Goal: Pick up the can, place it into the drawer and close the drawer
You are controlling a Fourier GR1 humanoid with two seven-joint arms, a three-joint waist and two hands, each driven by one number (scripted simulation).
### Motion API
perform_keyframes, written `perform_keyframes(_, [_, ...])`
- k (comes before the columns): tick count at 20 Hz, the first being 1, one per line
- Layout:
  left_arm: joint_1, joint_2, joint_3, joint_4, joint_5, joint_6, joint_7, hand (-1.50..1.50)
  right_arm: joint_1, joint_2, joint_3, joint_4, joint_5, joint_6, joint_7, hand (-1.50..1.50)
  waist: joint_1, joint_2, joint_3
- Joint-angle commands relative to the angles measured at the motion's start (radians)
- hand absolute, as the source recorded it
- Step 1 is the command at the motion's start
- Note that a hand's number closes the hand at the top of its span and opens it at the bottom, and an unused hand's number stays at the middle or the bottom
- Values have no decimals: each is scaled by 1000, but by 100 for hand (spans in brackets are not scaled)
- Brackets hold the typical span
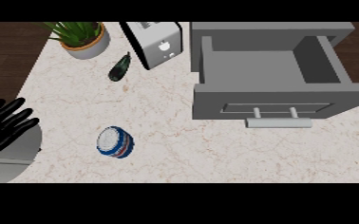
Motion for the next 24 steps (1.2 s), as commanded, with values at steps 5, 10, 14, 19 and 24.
perform_keyframes(5, [-73,-101,-95,63,-76,29,65,-150,39,4,-85,10,-52,87,-28,-150,-1,1,0])
perform_keyframes(10, [-91,-206,-159,54,-218,77,53,-150,85,87,-58,-34,-18,107,-40,-150,-2,0,0])
perform_keyframes(14, [-176,-215,-165,153,-250,55,61,-150,73,5,-164,-55,-126,143,51,-150,-3,1,-1])
perform_keyframes(19, [-117,-293,-197,157,-411,16,-14,-150,66,40,-178,-53,-145,165,66,-150,1,0,-1])
perform_keyframes(24, [-119,-343,-188,306,-549,-58,-155,-150,-5,18,-191,-7,-101,163,75,-150,3,1,-1])
